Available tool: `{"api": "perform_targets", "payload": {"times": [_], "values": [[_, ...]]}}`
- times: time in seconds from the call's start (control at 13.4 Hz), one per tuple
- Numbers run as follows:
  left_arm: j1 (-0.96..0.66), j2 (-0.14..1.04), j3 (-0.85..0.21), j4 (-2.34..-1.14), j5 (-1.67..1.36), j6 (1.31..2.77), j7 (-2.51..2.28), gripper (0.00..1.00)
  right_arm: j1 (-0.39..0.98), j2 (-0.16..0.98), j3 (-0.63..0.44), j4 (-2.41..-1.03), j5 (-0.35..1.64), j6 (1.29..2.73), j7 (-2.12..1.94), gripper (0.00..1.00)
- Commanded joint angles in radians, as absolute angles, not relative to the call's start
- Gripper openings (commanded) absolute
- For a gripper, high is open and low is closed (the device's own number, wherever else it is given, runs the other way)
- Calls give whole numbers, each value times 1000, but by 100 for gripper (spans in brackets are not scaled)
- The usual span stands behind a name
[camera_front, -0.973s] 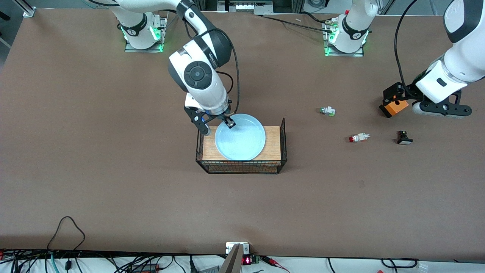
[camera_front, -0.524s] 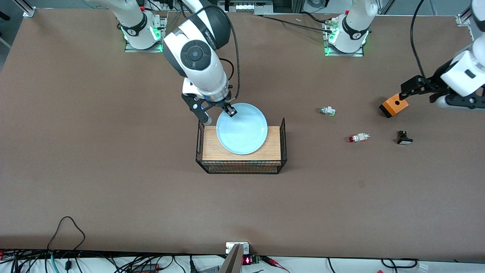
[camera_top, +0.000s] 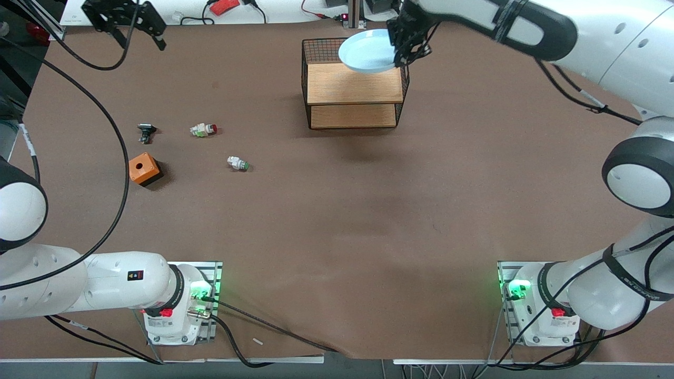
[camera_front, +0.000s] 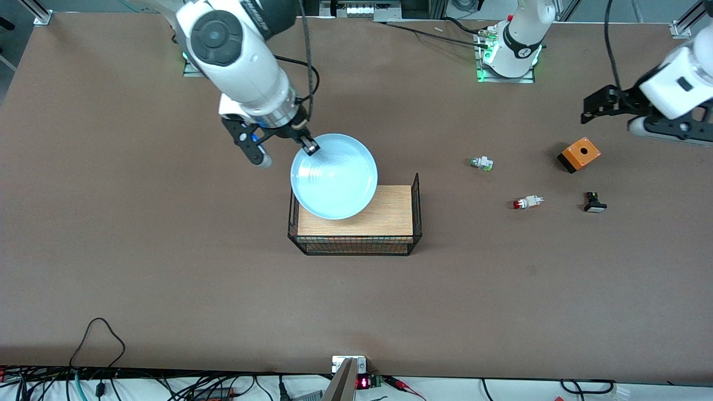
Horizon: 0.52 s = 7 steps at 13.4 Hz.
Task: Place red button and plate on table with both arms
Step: 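Lift the blue plate out of the mesh box with the right gripper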
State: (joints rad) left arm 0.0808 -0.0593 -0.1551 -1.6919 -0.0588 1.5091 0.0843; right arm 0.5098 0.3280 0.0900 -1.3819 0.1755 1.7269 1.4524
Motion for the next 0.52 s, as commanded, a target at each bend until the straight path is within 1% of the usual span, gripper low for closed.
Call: {"api": "perform_targets", "payload": {"times": [0.0, 0.15, 0.3, 0.45], "values": [[86, 7, -172, -1671, -60, 1551, 100, 100, 408, 337, 97, -1302, 207, 1625, 1283, 0], [87, 12, -172, -1626, -95, 1551, 106, 100, 320, 337, 97, -1293, 207, 1580, 1122, 0], [89, 28, -169, -1620, -91, 1555, 104, 100, 223, 339, 98, -1295, 209, 1566, 955, 0], [91, 28, -172, -1609, -54, 1560, 101, 100, 146, 347, 97, -1293, 201, 1490, 800, 0]]}}
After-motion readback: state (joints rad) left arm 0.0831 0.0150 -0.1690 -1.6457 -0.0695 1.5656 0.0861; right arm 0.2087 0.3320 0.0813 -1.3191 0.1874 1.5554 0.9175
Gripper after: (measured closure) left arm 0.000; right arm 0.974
